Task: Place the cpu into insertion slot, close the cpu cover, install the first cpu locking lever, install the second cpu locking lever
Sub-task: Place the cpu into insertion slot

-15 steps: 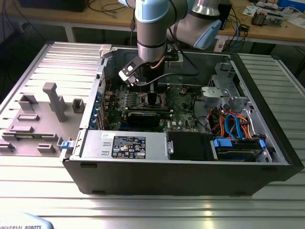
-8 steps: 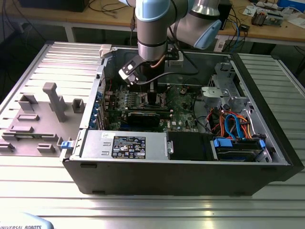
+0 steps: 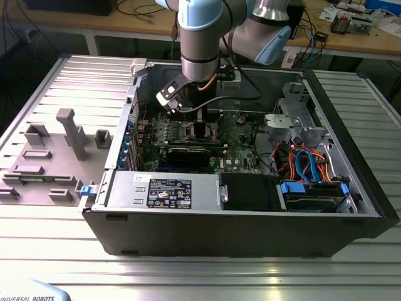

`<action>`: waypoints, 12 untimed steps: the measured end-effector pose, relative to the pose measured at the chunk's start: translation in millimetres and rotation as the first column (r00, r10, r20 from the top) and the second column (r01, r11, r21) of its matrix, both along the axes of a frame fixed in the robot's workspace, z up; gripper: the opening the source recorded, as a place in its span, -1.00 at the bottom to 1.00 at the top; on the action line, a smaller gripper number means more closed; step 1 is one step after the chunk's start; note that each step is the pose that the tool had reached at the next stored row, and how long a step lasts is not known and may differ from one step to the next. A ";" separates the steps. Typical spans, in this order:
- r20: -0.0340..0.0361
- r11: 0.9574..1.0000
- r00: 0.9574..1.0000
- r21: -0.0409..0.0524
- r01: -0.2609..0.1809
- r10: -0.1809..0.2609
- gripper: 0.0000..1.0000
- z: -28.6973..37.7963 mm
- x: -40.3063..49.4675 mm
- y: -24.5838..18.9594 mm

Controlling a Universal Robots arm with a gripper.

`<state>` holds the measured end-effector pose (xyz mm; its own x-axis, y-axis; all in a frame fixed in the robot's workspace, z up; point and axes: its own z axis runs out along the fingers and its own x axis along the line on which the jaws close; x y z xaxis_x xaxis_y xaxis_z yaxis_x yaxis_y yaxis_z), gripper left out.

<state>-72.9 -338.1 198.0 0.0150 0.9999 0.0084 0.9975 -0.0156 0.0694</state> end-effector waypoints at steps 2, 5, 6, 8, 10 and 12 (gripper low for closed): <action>0.000 1.000 1.000 0.000 0.000 0.000 0.08 -0.1 0.0 0.0; 0.000 1.000 1.000 0.000 0.000 0.000 0.08 -0.3 0.0 0.0; 0.001 1.000 1.000 0.001 0.000 0.000 0.11 -0.7 0.1 0.1; 0.000 1.000 1.000 0.000 0.000 0.000 0.35 -0.7 0.0 0.0; 0.000 1.000 1.000 0.000 0.000 0.000 0.35 -0.6 0.0 0.0; 0.000 1.000 1.000 0.000 0.000 0.000 0.35 1.7 0.0 0.0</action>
<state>-72.9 -338.1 199.7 0.0152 0.9998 0.0086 0.9975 -0.0157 0.0691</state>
